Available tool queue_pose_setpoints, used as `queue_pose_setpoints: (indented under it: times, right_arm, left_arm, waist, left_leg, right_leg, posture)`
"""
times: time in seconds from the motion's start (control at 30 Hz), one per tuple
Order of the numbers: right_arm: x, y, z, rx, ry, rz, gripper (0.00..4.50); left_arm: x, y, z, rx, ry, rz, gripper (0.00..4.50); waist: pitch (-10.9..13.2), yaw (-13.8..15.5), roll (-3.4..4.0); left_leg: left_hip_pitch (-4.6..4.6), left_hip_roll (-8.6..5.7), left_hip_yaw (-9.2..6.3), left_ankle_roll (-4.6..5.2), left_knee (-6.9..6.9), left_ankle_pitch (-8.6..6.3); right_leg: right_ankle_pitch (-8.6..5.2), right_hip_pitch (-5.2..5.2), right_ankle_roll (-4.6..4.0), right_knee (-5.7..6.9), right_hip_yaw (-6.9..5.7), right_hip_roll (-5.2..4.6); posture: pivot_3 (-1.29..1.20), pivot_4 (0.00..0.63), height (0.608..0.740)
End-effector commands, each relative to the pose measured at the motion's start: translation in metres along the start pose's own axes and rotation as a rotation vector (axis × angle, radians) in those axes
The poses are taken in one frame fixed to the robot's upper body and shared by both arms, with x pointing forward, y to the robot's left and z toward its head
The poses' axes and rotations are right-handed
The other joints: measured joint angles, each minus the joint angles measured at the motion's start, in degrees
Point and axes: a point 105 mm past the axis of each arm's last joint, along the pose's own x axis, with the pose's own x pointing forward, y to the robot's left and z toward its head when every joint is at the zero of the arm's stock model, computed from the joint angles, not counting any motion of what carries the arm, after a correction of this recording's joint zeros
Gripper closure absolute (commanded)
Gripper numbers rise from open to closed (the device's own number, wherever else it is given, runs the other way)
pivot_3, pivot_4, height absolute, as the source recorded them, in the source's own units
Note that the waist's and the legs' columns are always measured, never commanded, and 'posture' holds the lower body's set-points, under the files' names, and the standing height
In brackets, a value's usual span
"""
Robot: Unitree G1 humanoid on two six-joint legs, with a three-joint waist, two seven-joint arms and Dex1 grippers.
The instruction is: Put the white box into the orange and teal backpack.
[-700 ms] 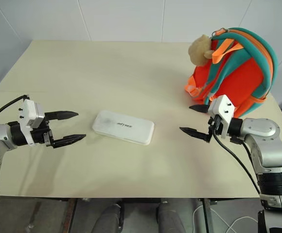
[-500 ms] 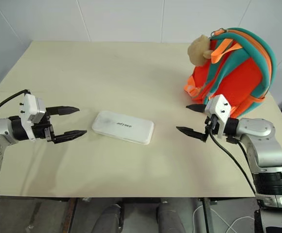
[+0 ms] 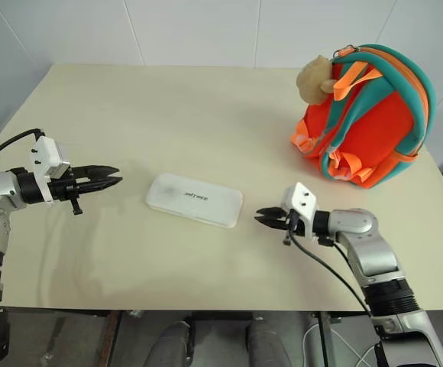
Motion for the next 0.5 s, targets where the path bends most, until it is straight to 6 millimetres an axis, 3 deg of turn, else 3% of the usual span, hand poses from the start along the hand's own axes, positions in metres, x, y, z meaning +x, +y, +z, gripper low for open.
queue_pose_setpoints:
  times: [0.03,0.33,0.5]
  right_arm:
    - [0.005,0.000,0.001,-0.030,0.018,-0.010,4.50]
    - [0.027,0.005,0.009,-0.014,-0.046,-0.010,4.50]
    - [0.028,0.003,0.009,-0.018,-0.045,-0.007,4.50]
  left_arm:
    - [0.005,0.010,-0.013,0.009,0.057,0.040,4.37]
    - [0.059,0.004,-0.030,0.007,0.103,0.041,4.37]
    - [0.075,0.001,-0.033,0.012,0.122,0.028,4.37]
  waist:
    - [0.0,0.0,0.00]
    - [0.0,0.2,-0.01]
    - [0.0,0.0,-0.01]
  left_leg:
    - [0.00,0.00,0.00,0.00,0.01,0.00]
    - [-0.05,0.00,-0.04,0.00,0.22,0.00]
    - [-0.04,-0.02,-0.05,0.00,0.31,0.00]
  right_leg:
    - [0.00,0.00,0.00,0.02,0.00,0.00]
    - [0.01,0.00,0.03,0.15,-0.03,0.01]
    - [0.05,0.03,0.08,0.19,-0.04,0.02]
  posture:
    - [0.00,0.150,0.740]
    - [0.00,0.150,0.740]
    - [0.00,0.150,0.740]
